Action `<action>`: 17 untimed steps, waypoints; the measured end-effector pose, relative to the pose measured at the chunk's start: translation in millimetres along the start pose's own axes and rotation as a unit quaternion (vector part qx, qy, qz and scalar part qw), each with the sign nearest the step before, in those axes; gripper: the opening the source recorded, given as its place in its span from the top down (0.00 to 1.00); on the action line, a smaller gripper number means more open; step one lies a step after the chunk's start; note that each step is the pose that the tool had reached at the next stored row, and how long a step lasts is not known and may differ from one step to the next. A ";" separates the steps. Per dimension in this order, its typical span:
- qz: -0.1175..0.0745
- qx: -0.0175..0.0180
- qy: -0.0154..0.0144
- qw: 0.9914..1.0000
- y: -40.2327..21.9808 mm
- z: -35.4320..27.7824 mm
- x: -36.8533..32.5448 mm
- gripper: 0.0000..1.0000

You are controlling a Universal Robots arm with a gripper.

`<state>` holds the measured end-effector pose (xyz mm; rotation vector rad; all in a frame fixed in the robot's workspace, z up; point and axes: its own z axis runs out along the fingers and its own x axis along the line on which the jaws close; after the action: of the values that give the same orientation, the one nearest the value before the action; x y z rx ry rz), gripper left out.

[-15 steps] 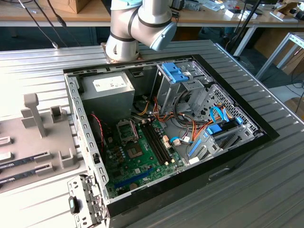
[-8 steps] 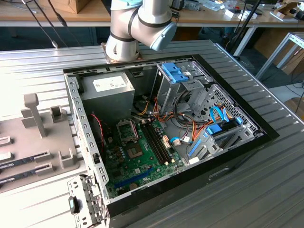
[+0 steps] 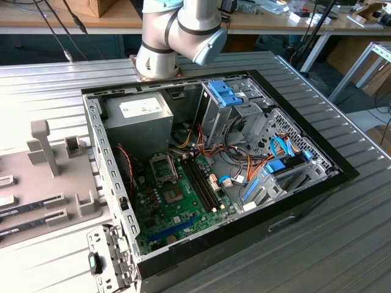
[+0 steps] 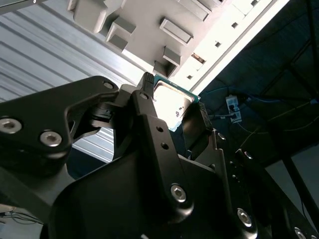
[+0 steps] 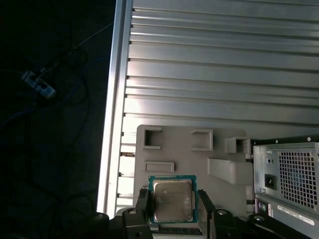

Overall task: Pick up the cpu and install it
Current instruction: 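Pick up the cpu and move it towards the insertion slot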

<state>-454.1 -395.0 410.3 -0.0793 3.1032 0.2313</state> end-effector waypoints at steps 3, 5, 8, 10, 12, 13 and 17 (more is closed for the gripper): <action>0.000 0.000 0.000 1.000 0.5 -3.4 -0.1 0.53; 0.000 0.000 0.000 1.000 0.8 -5.6 -0.2 0.53; 0.000 0.000 0.000 1.000 1.4 -9.2 -0.3 0.53; 0.000 0.000 0.000 1.000 1.8 -12.0 -0.4 0.53; 0.000 -0.001 0.000 1.000 2.0 -13.5 -0.5 0.53; 0.000 -0.001 0.000 1.000 2.3 -15.3 -0.5 0.53; 0.000 -0.001 0.000 1.000 2.8 -18.8 -0.6 0.53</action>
<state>-454.1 -395.0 429.3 -0.0793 3.1031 0.2336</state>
